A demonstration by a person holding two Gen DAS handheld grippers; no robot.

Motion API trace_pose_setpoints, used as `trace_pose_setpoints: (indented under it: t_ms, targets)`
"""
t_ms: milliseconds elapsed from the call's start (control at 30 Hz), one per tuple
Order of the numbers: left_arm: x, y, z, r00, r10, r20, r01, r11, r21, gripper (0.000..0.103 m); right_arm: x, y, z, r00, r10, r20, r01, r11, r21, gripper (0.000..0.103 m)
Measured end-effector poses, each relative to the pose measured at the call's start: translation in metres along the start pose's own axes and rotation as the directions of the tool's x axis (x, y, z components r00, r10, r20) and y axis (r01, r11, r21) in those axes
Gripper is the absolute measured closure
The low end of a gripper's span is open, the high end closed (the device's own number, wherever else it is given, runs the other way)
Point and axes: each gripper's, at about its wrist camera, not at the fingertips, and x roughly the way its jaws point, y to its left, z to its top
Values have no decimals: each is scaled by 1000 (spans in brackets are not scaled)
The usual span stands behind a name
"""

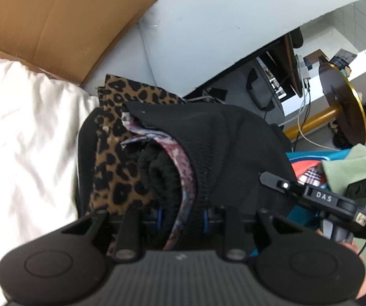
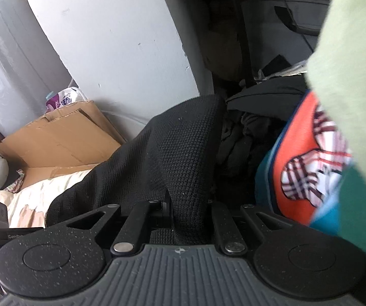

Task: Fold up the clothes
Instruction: 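Lower the shorts onto the pile and open the right gripper while the left gripper holds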

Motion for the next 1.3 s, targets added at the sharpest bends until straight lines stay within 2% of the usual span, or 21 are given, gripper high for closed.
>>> trace_pose_setpoints:
  t_ms: [267,433,533,567,733,967,1133,1300]
  targets:
    - [19,18,11,1000,3,-18,-2,1000,22,74,27,-7,2,997,-41,69,42,999,-19,85]
    - [30,30,17,999,10,-31,-9,1000,30,73,47,-8,6,996,-84,42,86,995,-49,79]
    - [32,35,19,1000,-3,-31,3,1000,10,72,56,-10,11,994,-101,31,102,993,-54,72]
    - [32,36,20,999,-3,-33,4,1000,8,72,60,-10,13,994,-105,29,106,993,-51,66]
    - [36,34,27,999,6,-47,-6,1000,12,68,87,-16,24,991,-131,-31,130,991,-28,66]
    - [39,29,35,999,26,-44,-26,1000,17,68,115,-22,33,979,-185,-90,186,983,1,61]
    - [43,26,41,999,31,-37,-30,999,29,69,127,-10,31,958,-286,-12,284,955,-88,61]
    - [50,35,43,994,48,-94,-50,999,-17,65,117,1,29,945,-321,60,326,936,-134,61]
